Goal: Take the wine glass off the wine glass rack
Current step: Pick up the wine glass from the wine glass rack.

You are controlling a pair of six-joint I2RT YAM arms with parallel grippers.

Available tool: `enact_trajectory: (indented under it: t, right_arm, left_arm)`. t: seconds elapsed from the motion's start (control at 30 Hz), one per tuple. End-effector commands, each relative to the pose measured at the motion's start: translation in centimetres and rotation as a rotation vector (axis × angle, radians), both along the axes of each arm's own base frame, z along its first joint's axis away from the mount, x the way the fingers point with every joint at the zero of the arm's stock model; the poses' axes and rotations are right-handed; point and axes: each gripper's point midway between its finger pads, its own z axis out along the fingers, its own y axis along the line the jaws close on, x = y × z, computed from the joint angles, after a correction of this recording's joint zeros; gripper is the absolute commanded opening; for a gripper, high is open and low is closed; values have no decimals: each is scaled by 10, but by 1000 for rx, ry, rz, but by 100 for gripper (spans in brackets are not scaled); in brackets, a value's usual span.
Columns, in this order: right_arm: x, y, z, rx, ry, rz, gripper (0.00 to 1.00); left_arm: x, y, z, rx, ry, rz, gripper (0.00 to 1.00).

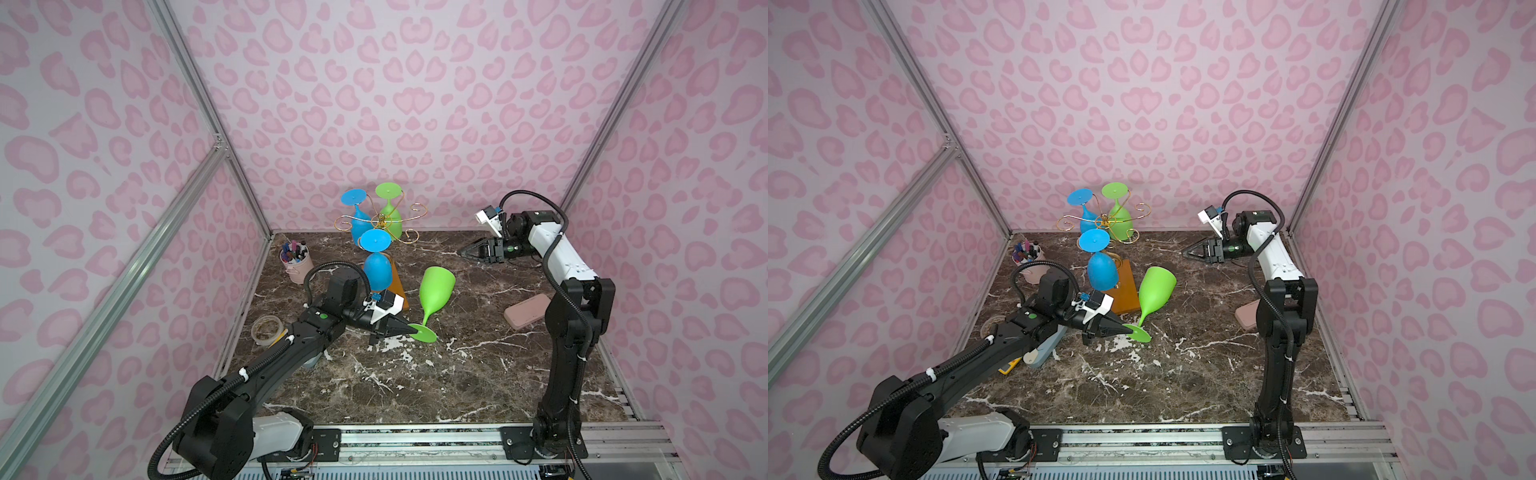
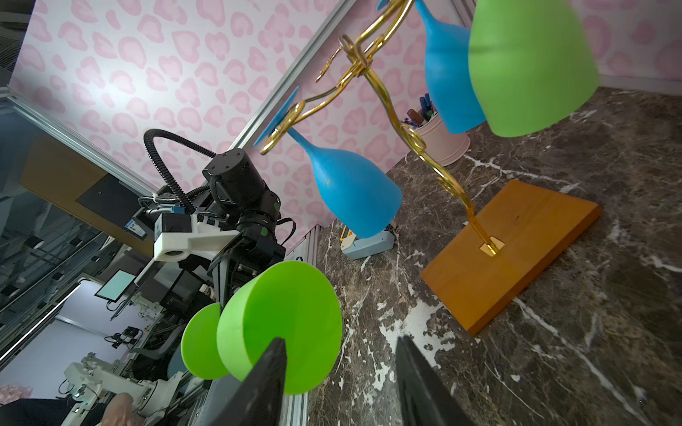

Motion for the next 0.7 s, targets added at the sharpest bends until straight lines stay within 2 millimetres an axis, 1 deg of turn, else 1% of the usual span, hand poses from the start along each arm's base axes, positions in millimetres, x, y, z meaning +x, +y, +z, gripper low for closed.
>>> enact_trajectory:
  t: [0.0,0.1,0.13,0.17,0.2,0.33,0.4,0.47,0.5,0.6,0.67]
  right_arm:
    - [-9,4,16,17,104,2,59]
    - [-13,9,21,-18,96,17,72]
    - [-12,10,24,-20,94,17,79]
    - [-12,10,26,-31,92,17,90]
    - [-10,10,26,-46,89,15,98]
    - [0,7,29,-95,92,-7,98]
    - [14,5,17,-196,104,-57,99]
    - [37,3,-3,-326,102,-202,99]
    - [45,0,-6,-344,92,-268,99]
    - [46,-2,-8,-261,119,-334,99]
    - [39,-1,-15,-257,134,-316,98]
  left_arm:
    - [-4,1,12,-32,-40,-24,3]
    - [-4,1,14,-34,-48,-21,3]
    - [-4,1,14,-33,-51,-17,3]
    - [-3,1,15,-31,-58,-10,3]
    - [-2,1,14,-30,-60,-7,3]
    - [-2,1,14,-33,-61,-12,3]
    - [-2,2,13,-34,-62,-15,3]
    - [0,2,13,-35,-64,-12,3]
    - [0,2,14,-36,-63,-15,3]
    - [0,4,15,-44,-71,-18,3]
    - [-1,6,18,-55,-71,-30,3]
